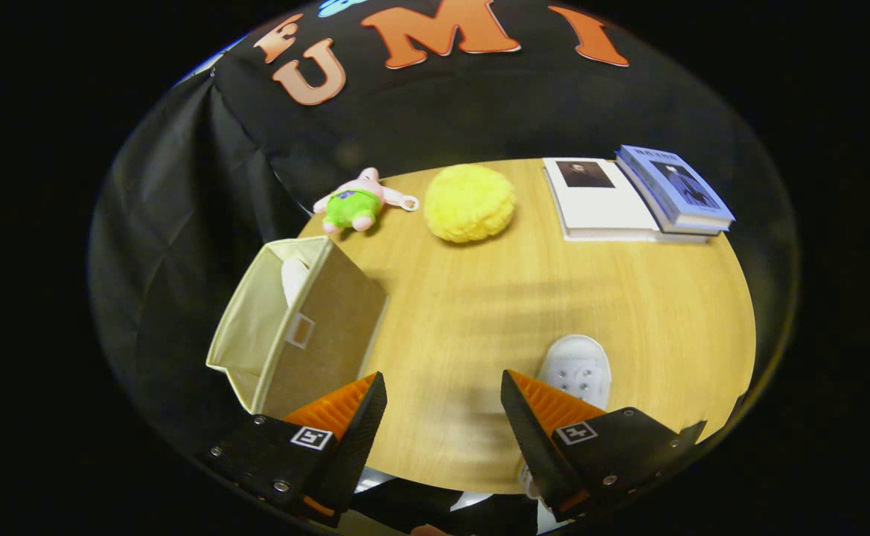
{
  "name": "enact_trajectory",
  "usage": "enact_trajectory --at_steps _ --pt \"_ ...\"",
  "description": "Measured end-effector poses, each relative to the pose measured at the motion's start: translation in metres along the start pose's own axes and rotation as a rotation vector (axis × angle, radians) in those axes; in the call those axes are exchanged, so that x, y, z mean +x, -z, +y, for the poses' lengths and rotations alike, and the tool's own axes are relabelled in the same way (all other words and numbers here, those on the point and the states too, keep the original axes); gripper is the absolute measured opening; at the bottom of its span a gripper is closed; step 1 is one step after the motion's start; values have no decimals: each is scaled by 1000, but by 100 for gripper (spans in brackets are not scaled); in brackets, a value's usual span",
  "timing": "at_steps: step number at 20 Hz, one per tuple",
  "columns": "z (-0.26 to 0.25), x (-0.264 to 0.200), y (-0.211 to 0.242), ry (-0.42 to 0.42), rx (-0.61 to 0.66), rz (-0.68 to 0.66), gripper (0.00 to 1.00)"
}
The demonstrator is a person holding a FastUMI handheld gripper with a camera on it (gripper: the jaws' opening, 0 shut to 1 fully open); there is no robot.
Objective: Open the storage box then place both shoes into the box .Put the left shoe in first, then the right shoe, with the right side of both shoes facing outward in a uniform manner.
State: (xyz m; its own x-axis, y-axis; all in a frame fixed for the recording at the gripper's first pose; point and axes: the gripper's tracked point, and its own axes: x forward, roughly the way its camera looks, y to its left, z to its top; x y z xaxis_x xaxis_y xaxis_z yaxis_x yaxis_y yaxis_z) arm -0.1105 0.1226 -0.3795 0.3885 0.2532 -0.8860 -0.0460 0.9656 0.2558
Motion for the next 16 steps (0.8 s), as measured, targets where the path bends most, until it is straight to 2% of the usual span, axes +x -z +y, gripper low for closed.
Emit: enact_trajectory --at_steps 3,7,12,16 --pt "-52 -1 33 80 44 47 93" --pt "-95 3 58 131 99 77 93" --pt "-122 15 86 132 140 136 93" --pt "-122 28 101 104 163 170 85"
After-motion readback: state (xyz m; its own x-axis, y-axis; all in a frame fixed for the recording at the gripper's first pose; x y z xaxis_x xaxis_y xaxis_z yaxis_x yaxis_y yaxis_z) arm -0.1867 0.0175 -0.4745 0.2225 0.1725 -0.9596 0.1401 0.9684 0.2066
